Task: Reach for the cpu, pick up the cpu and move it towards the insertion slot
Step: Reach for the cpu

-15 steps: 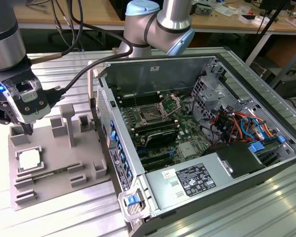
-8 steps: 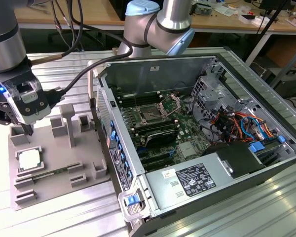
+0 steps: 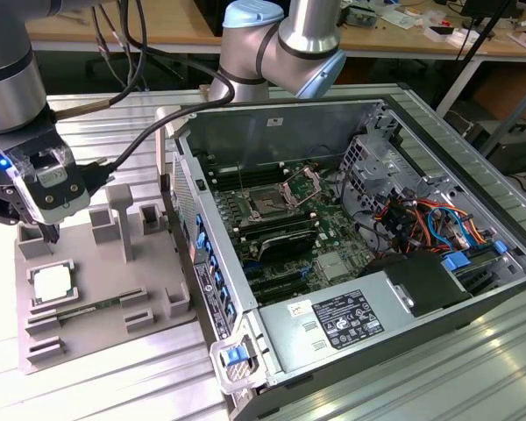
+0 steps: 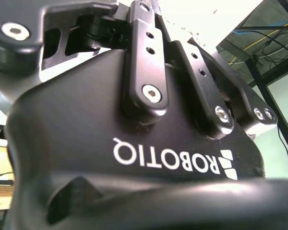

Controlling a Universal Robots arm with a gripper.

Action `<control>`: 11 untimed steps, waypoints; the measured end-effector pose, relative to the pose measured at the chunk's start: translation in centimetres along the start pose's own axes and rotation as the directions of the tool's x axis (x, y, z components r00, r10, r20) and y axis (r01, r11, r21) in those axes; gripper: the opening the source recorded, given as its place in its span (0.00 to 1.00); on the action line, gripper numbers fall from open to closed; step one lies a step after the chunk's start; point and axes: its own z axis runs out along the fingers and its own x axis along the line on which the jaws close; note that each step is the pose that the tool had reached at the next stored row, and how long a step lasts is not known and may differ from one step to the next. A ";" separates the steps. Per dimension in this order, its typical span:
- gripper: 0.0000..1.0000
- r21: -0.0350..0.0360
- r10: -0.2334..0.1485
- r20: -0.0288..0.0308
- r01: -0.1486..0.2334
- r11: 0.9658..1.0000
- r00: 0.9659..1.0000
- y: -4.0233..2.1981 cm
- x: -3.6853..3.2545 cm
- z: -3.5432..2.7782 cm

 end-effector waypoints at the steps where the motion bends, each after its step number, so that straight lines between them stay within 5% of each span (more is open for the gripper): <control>1: 0.11 0.000 0.000 0.000 0.000 1.000 1.000 -0.01 0.00 0.03; 11: 0.11 0.000 0.000 0.000 0.000 1.000 1.000 -0.03 0.03 0.28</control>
